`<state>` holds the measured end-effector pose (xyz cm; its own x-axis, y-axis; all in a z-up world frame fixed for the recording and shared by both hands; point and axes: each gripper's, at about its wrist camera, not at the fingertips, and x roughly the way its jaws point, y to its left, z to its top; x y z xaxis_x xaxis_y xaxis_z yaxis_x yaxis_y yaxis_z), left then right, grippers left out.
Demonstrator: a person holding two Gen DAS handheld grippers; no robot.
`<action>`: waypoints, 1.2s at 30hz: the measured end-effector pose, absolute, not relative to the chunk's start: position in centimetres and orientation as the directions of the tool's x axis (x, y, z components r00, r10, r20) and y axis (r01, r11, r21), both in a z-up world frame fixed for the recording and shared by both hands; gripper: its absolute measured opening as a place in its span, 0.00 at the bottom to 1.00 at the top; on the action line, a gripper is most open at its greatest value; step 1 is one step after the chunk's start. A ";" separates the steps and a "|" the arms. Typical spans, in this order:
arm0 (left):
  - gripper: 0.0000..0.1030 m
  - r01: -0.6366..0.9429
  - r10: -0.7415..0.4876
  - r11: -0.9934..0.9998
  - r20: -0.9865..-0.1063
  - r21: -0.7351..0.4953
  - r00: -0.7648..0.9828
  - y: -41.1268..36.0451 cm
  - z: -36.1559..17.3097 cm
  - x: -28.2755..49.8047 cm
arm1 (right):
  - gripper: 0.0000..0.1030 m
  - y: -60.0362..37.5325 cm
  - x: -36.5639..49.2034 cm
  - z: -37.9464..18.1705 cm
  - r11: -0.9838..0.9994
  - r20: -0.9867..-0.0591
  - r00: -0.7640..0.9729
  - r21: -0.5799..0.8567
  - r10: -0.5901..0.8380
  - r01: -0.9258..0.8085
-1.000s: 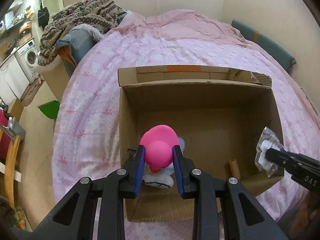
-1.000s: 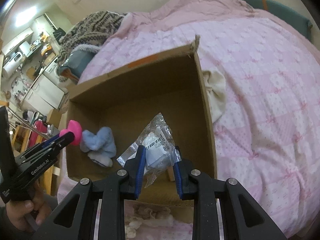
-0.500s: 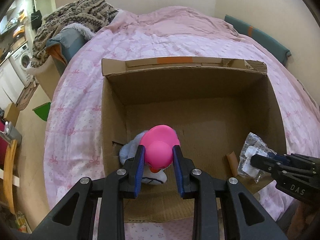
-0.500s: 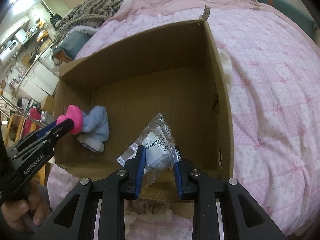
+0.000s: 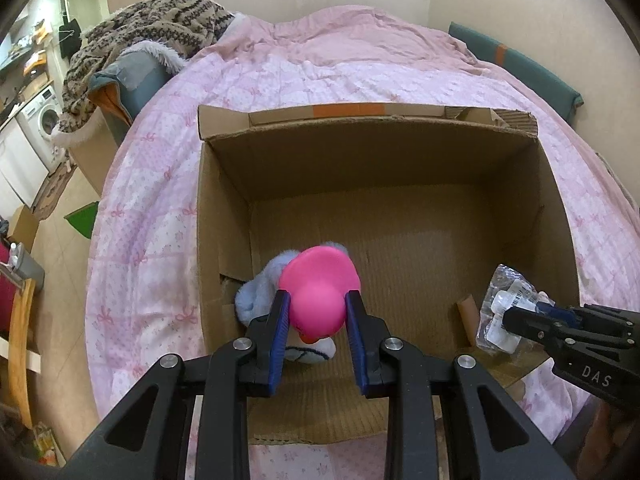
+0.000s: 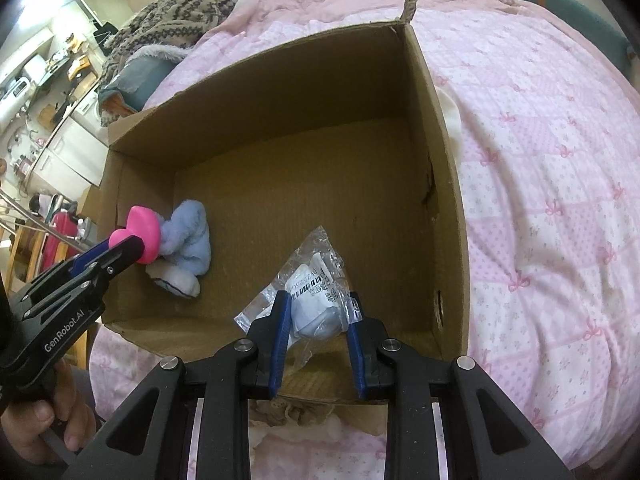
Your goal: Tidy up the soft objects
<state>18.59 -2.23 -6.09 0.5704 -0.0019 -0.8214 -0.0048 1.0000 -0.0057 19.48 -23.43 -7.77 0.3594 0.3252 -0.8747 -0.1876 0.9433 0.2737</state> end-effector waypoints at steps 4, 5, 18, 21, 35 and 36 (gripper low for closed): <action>0.24 0.007 -0.009 1.000 -0.822 -0.006 0.570 -2.4 -6.2 18.5 | 0.27 -23.4 19.4 -7.8 0.943 -0.876 0.354 0.278 0.328 -0.184; 0.24 0.012 -0.010 1.000 -0.822 -0.004 0.570 -2.5 -6.3 18.5 | 0.27 -23.4 19.4 -7.7 0.942 -0.874 0.356 0.281 0.331 -0.186; 0.25 0.043 -0.021 0.999 -0.831 0.004 0.555 -3.3 -6.6 18.3 | 0.27 -23.5 19.3 -7.5 0.936 -0.865 0.364 0.293 0.346 -0.194; 0.25 0.050 -0.021 0.999 -0.833 0.008 0.553 -3.5 -6.6 18.3 | 0.27 -23.7 19.3 -7.4 0.933 -0.860 0.364 0.305 0.357 -0.193; 0.62 0.037 -0.022 0.999 -0.793 0.001 0.609 -3.4 -5.0 17.7 | 0.63 -25.5 19.3 -6.3 0.926 -0.825 0.421 0.346 0.377 -0.152; 0.62 0.034 -0.022 0.999 -0.793 -0.002 0.609 -3.3 -5.0 17.7 | 0.77 -25.5 19.4 -6.2 0.926 -0.824 0.423 0.349 0.376 -0.143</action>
<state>17.72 -3.28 -4.99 0.6095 -0.0223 -0.7925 0.0339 0.9994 -0.0021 19.40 -25.52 -6.22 0.4234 0.3757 -0.8243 -0.1427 0.9262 0.3489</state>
